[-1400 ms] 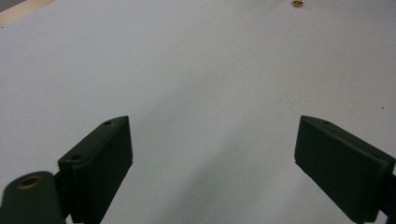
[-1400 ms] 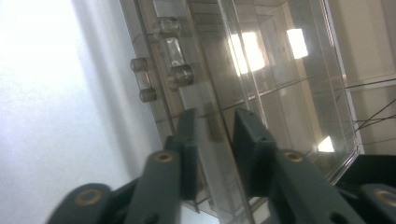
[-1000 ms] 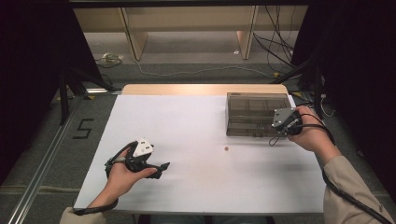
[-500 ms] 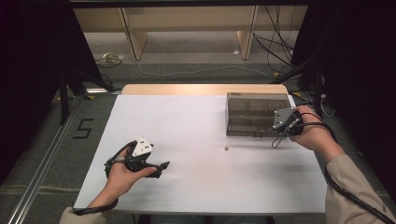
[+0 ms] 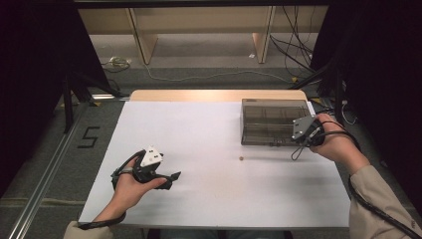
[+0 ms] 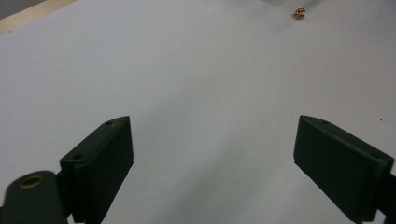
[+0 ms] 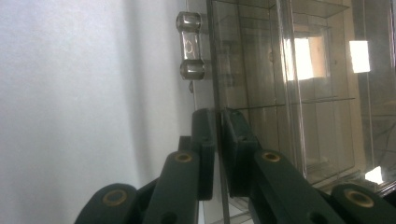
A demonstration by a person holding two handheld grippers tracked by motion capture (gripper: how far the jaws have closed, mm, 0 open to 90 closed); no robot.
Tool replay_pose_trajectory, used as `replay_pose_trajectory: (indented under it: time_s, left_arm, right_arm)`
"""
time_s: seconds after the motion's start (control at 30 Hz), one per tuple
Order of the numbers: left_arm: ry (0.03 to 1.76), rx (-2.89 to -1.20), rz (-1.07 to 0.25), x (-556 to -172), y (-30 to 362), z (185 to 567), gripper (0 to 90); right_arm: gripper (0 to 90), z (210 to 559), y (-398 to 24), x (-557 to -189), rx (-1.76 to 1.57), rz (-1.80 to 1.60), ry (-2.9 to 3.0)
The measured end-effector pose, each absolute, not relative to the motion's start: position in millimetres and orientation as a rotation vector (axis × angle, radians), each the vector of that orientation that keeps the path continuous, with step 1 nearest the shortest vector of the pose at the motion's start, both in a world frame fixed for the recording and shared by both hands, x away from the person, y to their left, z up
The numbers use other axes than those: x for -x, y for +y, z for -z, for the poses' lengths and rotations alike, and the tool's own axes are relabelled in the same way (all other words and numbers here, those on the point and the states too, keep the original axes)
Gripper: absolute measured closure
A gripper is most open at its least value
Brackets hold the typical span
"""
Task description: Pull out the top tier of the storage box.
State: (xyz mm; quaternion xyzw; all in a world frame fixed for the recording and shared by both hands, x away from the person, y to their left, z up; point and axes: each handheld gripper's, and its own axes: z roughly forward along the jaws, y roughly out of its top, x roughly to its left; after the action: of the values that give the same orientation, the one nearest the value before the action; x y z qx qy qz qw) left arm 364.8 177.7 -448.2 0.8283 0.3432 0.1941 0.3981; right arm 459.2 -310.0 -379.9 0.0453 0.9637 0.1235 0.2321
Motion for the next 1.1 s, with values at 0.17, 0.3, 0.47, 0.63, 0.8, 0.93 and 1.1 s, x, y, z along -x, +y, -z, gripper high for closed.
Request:
replay_pose_trajectory:
  time_s: [0.17, 0.3, 0.47, 0.63, 0.8, 0.93, 1.1]
  left_arm:
    - [0.871, -2.097, -0.489, -364.8, 178.2, 448.0, 12.1]
    - [0.869, -2.097, -0.493, -364.9, 178.3, 447.6, 12.1]
    - [0.869, -2.097, -0.492, -364.9, 178.5, 447.5, 12.1]
    - [0.871, -2.096, -0.493, -364.9, 178.8, 447.6, 12.1]
    - [0.871, -2.095, -0.493, -364.8, 178.8, 447.5, 12.2]
    - [0.872, -2.094, -0.493, -364.8, 178.8, 447.4, 12.2]
    - [0.871, -2.095, -0.494, -364.7, 178.9, 447.3, 12.3]
  right_arm:
    - [84.5, 380.2, -311.3, -459.0, -0.12, -0.351, 2.648]
    - [84.7, 379.9, -311.5, -458.4, -0.111, -0.356, 2.654]
    - [84.8, 379.8, -311.8, -457.2, -0.107, -0.357, 2.661]
    - [84.9, 379.6, -312.4, -456.4, -0.102, -0.362, 2.664]
    - [84.9, 379.8, -312.5, -456.3, -0.091, -0.364, 2.665]
    - [84.9, 379.7, -313.0, -455.4, -0.093, -0.362, 2.666]
    - [84.9, 379.5, -314.2, -454.6, -0.089, -0.362, 2.668]
